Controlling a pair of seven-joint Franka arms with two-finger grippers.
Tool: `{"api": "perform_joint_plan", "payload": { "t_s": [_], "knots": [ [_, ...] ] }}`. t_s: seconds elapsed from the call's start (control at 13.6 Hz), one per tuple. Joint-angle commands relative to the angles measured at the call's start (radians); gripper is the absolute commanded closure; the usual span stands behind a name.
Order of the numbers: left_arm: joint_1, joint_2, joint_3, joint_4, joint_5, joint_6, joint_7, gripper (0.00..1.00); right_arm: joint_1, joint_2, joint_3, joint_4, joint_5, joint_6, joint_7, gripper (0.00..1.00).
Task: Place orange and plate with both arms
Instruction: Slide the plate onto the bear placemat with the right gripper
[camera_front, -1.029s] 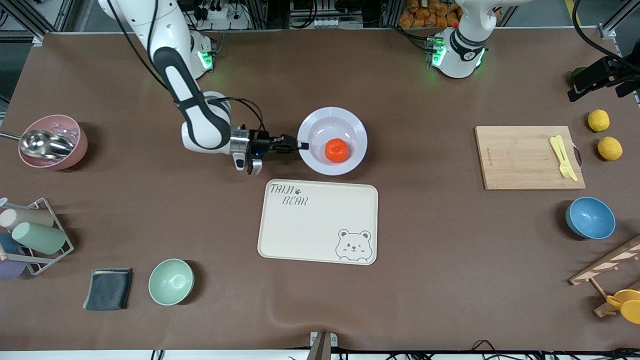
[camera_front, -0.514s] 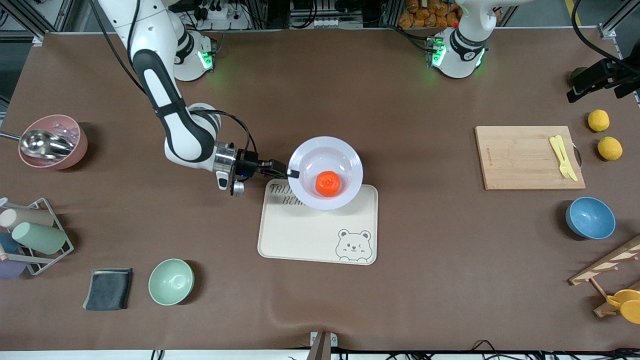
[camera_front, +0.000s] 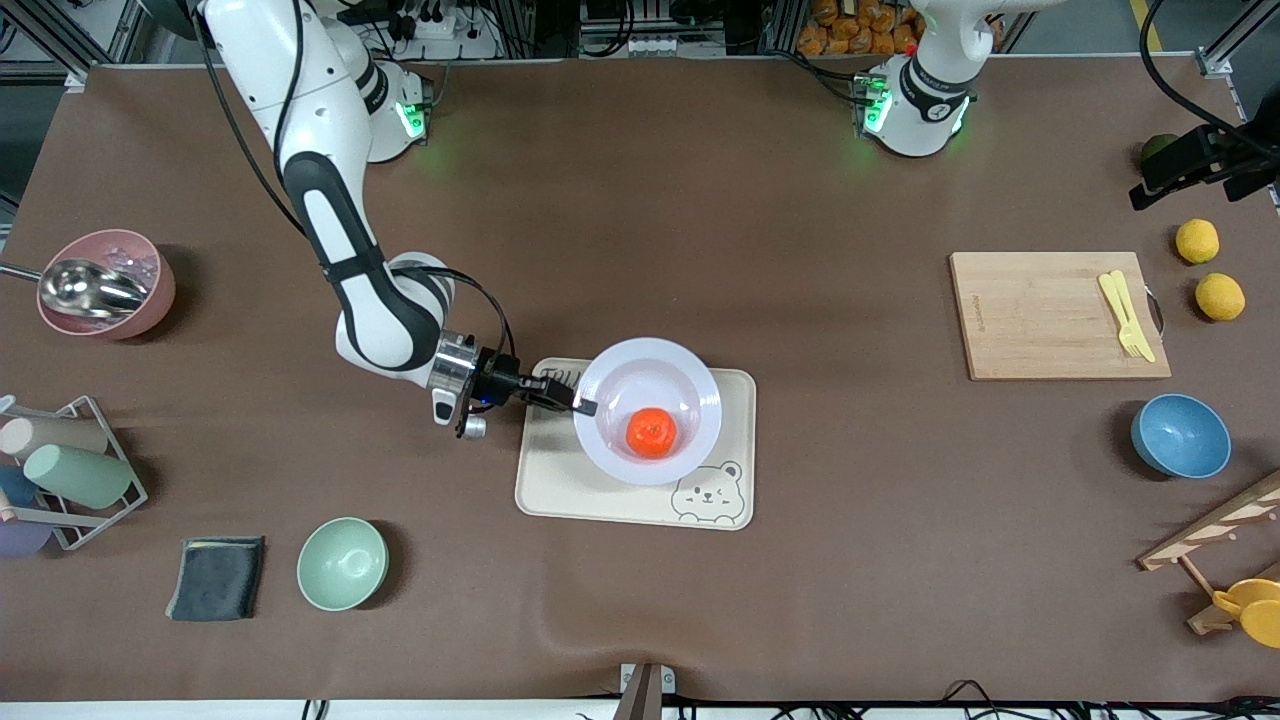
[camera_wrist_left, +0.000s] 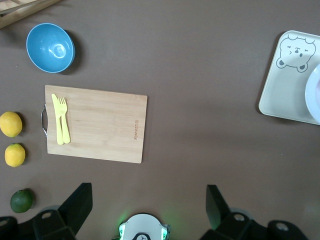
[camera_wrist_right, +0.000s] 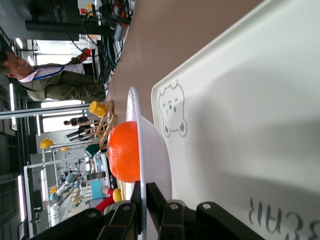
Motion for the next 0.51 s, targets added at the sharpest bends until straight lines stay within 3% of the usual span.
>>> {"api": "perform_joint_plan", "payload": {
  "t_s": [0.0, 0.44],
  "knots": [
    [0.000, -0.006, 0.000, -0.004, -0.007, -0.001, 0.014, 0.00, -0.004, 0.040, 0.013, 0.067, 0.005, 0.058, 0.018, 1.00],
    [-0.001, -0.004, -0.001, -0.004, -0.009, -0.004, 0.014, 0.00, 0.008, 0.080, 0.013, 0.065, 0.005, 0.063, -0.018, 1.00]
  ]
}}
